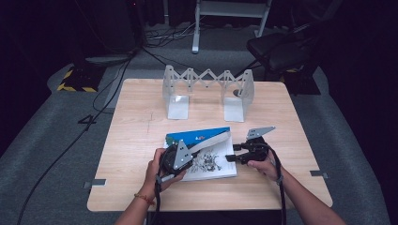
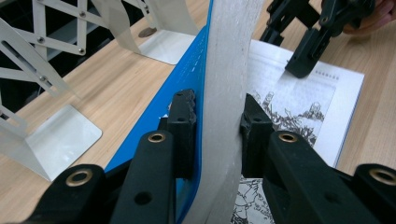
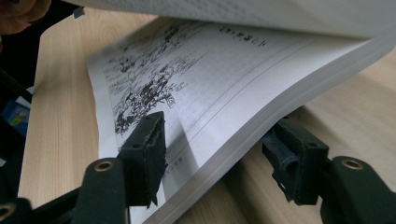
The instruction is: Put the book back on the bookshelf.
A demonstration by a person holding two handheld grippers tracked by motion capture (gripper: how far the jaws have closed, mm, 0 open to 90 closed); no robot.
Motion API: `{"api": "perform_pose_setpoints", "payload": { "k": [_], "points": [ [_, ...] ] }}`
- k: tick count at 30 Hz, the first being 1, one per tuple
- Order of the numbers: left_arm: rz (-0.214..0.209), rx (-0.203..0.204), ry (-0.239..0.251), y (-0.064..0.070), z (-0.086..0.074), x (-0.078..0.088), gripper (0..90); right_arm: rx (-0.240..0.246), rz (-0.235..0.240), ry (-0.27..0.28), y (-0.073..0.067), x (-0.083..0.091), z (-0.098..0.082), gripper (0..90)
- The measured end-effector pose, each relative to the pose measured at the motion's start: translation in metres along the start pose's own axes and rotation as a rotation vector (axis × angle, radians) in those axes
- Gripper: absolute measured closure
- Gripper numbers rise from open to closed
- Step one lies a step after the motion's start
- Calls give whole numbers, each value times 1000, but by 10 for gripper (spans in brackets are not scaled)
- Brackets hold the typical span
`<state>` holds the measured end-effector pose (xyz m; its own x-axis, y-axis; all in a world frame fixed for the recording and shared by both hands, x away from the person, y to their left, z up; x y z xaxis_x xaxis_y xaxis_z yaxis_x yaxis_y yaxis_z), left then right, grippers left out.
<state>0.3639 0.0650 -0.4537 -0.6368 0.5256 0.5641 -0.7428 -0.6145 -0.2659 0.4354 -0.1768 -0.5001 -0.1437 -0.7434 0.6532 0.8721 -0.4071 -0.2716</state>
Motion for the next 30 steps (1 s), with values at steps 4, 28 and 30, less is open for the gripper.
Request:
{"api": "perform_pose_setpoints", "payload": {
  "k": [4,28,30],
  "points": [
    [-7,30,48,2,10,1,721,10,-42,49,-2,22,10,450],
    [-75,119,176,3,16,21,724,199,-218,106,-60,86,85,466],
    [-74,120,176,4,10,26,721,218,-219,103,-71,81,94,464]
  ]
}}
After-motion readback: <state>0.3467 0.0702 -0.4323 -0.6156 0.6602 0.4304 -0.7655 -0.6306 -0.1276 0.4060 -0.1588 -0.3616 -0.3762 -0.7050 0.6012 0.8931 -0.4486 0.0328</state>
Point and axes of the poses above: each handheld gripper's, and its own axes: x roughly backward along the jaws, z roughly out of its top, y roughly to its right, the point moved 5 cm from there along -x, roughly forward along the jaws, and after that the axes turned 7 degrees about -y, right-handed, at the moved point
